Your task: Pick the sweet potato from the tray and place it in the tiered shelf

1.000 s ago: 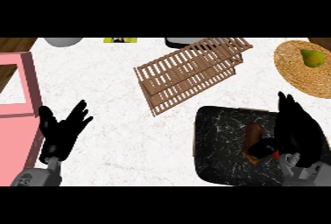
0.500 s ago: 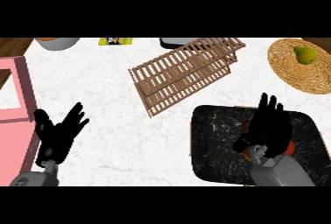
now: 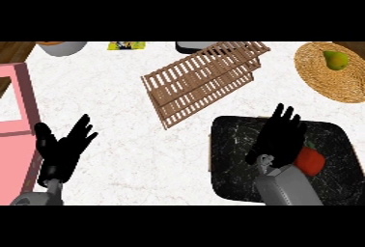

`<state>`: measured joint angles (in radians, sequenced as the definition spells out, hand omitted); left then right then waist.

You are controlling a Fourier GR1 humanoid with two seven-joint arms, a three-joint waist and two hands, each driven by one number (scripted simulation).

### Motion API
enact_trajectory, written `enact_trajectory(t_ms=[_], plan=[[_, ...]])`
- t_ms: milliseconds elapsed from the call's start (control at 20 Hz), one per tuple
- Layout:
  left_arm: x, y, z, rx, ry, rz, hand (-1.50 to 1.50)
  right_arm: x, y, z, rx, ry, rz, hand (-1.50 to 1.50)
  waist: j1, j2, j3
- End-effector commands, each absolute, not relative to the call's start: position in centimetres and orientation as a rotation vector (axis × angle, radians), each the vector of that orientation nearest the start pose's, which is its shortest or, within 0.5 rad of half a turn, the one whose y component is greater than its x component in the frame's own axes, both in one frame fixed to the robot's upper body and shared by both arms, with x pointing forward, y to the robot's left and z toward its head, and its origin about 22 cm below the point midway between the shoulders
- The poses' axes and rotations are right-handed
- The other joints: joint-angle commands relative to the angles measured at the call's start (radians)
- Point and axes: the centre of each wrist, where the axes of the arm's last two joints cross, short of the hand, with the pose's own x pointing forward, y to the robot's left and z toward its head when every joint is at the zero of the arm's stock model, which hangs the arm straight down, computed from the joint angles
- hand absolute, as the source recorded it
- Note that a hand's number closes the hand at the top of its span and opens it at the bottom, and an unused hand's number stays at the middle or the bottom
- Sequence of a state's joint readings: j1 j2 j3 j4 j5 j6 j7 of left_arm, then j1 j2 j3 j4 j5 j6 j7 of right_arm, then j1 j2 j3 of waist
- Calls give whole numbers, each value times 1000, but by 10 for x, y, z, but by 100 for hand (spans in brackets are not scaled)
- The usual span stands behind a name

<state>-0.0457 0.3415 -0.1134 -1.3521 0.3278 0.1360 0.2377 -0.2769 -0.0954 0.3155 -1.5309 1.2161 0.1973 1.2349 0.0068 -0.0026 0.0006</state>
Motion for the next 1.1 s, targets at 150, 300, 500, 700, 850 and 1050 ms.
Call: enact_trajectory(t_ms=[150, 300, 500, 700, 850, 1050], plan=[[245, 296, -30, 99, -1118, 56, 0, 289, -148, 36, -1431, -296, 550, -150, -7, 3, -2], [243, 292, -27, 83, -1098, 39, 0, 283, -145, 32, -1439, -306, 556, -150, -8, 1, -1], [249, 312, -22, 96, -1103, 48, 0, 294, -151, 32, -1447, -331, 548, -150, -5, 3, -1], [253, 299, -28, 105, -1114, 56, 0, 278, -157, 13, -1442, -368, 552, -150, -7, 3, -1], [247, 308, -39, 92, -1100, 53, 0, 293, -165, 17, -1437, -371, 565, -150, -6, 4, -1], [247, 292, -24, 83, -1120, 40, 0, 295, -173, 16, -1404, -363, 598, -150, -4, 2, -1]])
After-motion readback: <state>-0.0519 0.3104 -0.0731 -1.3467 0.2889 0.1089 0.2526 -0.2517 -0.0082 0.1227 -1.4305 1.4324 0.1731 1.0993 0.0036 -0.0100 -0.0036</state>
